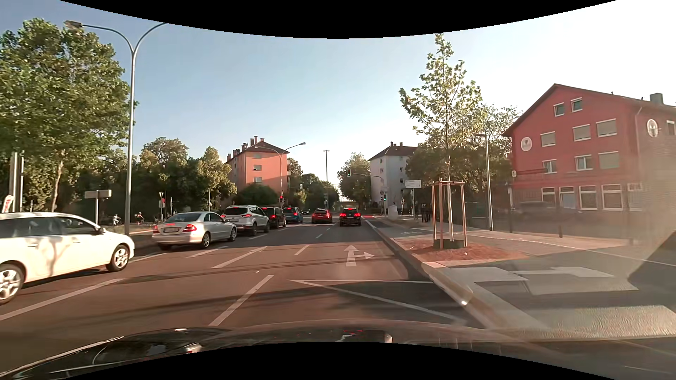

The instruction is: Follow the waypoints while adhering to traffic rules and regulations

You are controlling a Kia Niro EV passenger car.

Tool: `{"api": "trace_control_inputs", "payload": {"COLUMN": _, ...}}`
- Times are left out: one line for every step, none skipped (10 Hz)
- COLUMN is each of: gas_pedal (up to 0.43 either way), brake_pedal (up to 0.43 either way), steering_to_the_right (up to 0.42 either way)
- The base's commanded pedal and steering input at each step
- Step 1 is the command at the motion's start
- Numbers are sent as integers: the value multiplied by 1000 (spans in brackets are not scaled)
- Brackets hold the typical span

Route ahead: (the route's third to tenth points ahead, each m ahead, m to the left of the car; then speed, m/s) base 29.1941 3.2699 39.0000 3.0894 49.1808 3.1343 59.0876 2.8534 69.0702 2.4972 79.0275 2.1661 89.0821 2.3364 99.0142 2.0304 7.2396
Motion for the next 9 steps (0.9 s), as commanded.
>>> {"api": "trace_control_inputs", "payload": {"gas_pedal": 0, "brake_pedal": 171, "steering_to_the_right": 3}}
{"api": "trace_control_inputs", "payload": {"gas_pedal": 0, "brake_pedal": 171, "steering_to_the_right": 3}}
{"api": "trace_control_inputs", "payload": {"gas_pedal": 0, "brake_pedal": 171, "steering_to_the_right": 3}}
{"api": "trace_control_inputs", "payload": {"gas_pedal": 0, "brake_pedal": 171, "steering_to_the_right": 3}}
{"api": "trace_control_inputs", "payload": {"gas_pedal": 0, "brake_pedal": 165, "steering_to_the_right": 3}}
{"api": "trace_control_inputs", "payload": {"gas_pedal": 0, "brake_pedal": 165, "steering_to_the_right": 3}}
{"api": "trace_control_inputs", "payload": {"gas_pedal": 0, "brake_pedal": 165, "steering_to_the_right": 3}}
{"api": "trace_control_inputs", "payload": {"gas_pedal": 0, "brake_pedal": 165, "steering_to_the_right": 3}}
{"api": "trace_control_inputs", "payload": {"gas_pedal": 0, "brake_pedal": 165, "steering_to_the_right": 3}}
